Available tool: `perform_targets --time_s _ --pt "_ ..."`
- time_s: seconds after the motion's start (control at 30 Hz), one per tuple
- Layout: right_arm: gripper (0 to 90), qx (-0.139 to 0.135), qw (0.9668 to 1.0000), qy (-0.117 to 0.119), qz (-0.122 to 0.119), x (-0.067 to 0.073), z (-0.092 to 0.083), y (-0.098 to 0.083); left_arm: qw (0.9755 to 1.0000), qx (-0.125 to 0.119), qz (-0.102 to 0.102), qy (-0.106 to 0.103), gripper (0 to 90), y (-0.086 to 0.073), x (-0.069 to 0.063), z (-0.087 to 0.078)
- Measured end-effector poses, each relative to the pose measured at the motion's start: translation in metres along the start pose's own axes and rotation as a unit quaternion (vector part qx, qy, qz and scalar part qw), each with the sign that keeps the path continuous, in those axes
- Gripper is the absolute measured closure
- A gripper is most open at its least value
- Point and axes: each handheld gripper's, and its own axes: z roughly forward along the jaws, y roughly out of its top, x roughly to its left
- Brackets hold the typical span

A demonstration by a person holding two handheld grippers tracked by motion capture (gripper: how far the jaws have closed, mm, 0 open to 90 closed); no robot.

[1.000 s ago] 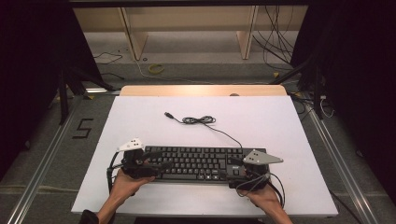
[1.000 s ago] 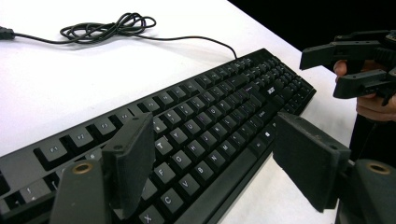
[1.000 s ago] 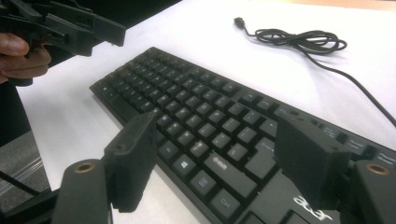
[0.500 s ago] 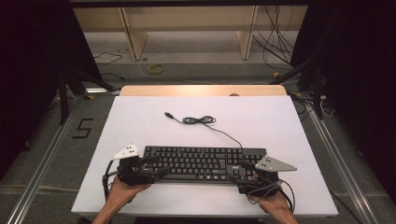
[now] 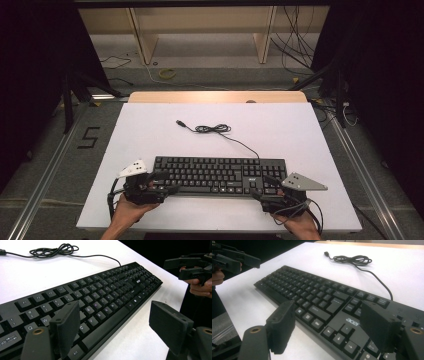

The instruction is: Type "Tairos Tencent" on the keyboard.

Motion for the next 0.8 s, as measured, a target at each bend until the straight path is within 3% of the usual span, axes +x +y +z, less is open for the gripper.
perform_targets --time_s 0.33,0.8 --pt "29.1 -0.001 1.0 -0.007 0.005 -0.0017 -0.0048 -0.0061 1.0 0.003 -0.003 0.003 22.9 -0.0083 -0.0025 -0.0015" --pt "29.1 0.001 1.0 -0.008 0.005 -0.0021 -0.0033 -0.0067 1.0 0.0 0.0 0.007 22.7 -0.0074 -0.0015 -0.001"
